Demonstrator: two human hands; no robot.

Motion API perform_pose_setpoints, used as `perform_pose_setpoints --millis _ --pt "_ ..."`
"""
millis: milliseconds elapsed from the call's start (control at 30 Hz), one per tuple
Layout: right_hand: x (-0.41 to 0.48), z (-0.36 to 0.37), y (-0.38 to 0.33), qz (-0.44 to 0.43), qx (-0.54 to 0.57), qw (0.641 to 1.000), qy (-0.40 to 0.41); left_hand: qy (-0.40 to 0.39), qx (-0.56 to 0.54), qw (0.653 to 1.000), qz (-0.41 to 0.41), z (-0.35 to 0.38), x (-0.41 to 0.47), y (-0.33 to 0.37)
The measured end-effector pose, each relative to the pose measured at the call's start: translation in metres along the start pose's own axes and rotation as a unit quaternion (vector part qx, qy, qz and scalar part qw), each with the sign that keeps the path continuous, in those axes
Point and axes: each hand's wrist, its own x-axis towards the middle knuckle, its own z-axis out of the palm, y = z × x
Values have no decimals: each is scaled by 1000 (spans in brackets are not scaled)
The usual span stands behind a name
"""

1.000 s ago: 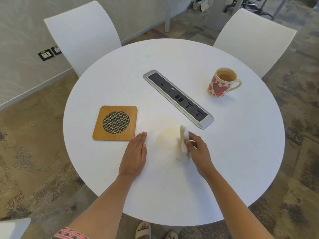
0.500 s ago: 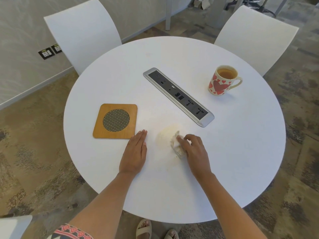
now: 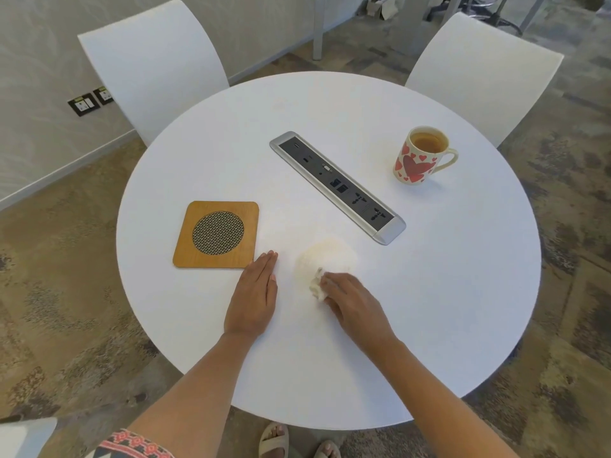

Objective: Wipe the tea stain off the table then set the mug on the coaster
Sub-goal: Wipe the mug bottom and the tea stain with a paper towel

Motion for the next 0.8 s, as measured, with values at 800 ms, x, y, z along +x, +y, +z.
perform_pose_setpoints --millis 800 --pt "57 19 19 119 -10 992 45 -9 -35 999 -19 -1 -2 1"
